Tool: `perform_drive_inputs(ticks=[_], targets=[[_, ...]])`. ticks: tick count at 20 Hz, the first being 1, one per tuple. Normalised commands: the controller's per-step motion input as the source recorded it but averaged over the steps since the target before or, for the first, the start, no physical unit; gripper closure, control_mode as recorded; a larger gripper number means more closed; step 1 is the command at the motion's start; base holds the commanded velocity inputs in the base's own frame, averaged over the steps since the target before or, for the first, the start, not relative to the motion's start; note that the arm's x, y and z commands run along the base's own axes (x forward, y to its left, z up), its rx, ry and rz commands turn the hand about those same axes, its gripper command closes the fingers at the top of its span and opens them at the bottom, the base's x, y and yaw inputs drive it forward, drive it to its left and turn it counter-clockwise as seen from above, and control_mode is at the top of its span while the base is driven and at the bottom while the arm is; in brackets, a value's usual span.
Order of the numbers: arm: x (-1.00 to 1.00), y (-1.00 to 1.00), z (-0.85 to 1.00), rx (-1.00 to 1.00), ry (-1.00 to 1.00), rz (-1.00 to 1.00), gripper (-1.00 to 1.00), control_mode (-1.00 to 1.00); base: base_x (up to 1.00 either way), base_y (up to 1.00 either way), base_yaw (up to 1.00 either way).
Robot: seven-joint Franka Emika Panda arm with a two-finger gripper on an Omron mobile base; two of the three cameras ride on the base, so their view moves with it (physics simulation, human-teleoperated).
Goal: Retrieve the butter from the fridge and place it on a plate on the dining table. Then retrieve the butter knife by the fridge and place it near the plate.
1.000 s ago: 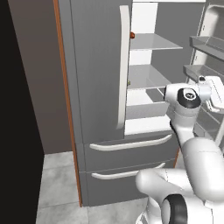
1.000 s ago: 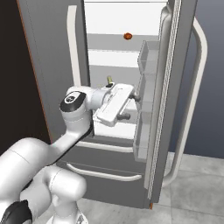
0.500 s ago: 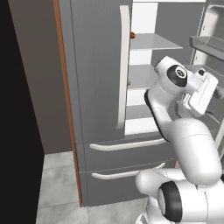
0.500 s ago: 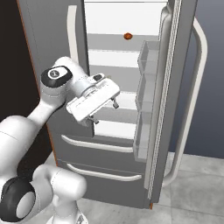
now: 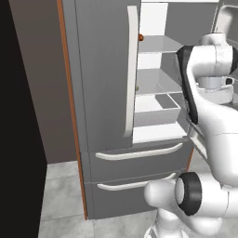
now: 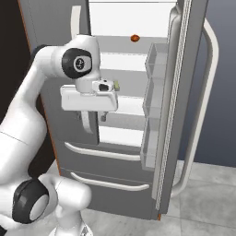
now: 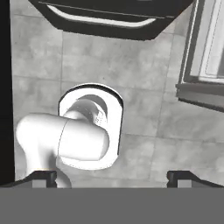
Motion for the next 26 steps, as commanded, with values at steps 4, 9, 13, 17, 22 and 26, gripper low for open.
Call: perform_drive_inputs(ticks=[4,9,13,17,22,26], targets=[[0.20,0.97,-0.65,0.27,-0.54,-0.22,-1.00,-1.00,0.00,0.00,0.00],[0.21,0.64,-0.21,-0.18,-0.39,-0.04,-1.00,-1.00,0.00,0.00,0.00],[0.35,0.24,0.00,-0.21,-0.27,0.03,-1.00,-1.00,0.00,0.00,0.00],[0.27,0.38,0.00,-0.06,-0.30,0.06,-1.00,-1.00,0.00,0.00,0.00],[0.02,0.02,-0.02,0.10,-0.17,-0.01,-1.00,-1.00,0.00,0.00,0.00],[0.19,0.09,0.01,0.04,-0.15,0.00,-1.00,-1.00,0.00,0.00,0.00]])
